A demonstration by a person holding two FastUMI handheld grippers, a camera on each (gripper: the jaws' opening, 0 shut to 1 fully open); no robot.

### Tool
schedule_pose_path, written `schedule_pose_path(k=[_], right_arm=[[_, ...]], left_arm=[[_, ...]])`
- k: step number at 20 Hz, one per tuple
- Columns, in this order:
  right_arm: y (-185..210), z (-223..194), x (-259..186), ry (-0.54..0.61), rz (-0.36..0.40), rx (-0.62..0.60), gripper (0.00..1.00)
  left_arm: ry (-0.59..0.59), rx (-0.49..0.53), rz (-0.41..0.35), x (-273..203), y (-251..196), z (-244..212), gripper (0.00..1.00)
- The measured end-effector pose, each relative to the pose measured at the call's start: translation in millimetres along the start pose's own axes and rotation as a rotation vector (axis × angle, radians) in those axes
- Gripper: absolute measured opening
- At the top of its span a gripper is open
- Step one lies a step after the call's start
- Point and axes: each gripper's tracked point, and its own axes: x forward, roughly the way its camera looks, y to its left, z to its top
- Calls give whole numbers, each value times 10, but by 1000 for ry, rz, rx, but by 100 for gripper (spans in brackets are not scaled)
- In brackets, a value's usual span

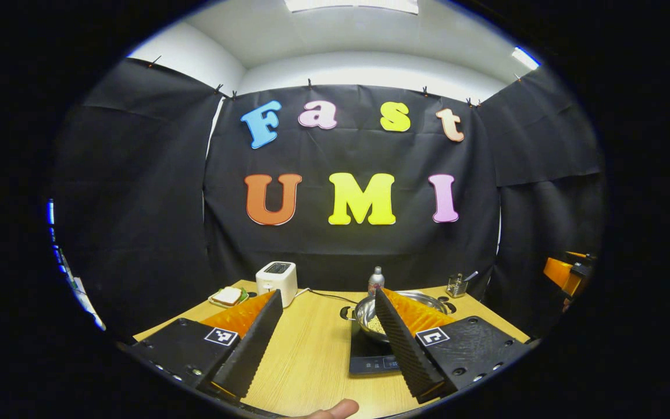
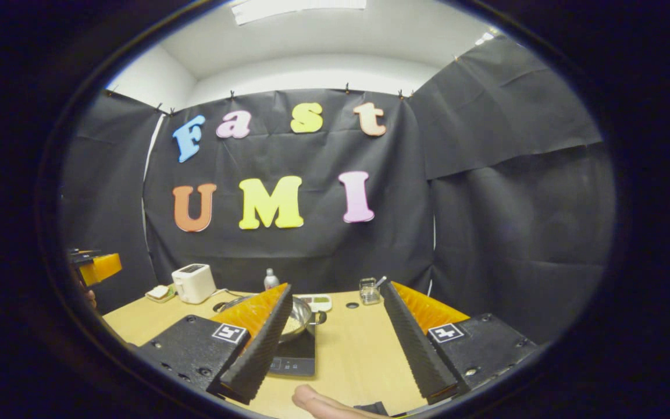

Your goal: First push the handle of the pot to place it horizontally, then grasp the pot with both hands and set it on the induction cooktop.

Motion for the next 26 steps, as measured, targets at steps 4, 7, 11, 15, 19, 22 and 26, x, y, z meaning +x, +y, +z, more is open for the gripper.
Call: schedule_pose_path(k=[4,7,11,15,19,22,26], right_arm=[[15,191,-317,-24,-13,-25,96],[39,239,-515,-61,-18,-36,96],[150,206,-710,-78,14,-31,96],[117,142,-753,-69,12,-40,96],[53,133,-710,-66,-13,-50,96],[47,116,-707,-57,-12,-37,96],[-30,140,-715,-69,-36,-15,96]], left_arm=[[-42,8,4,-232,83,228,84],[-75,28,12,-426,122,272,95],[-60,20,-8,-598,99,126,95],[-70,34,-3,-651,140,152,95],[-56,29,-30,-663,69,98,85],[-46,34,-55,-654,23,85,95],[-56,44,-72,-700,-51,120,95]])
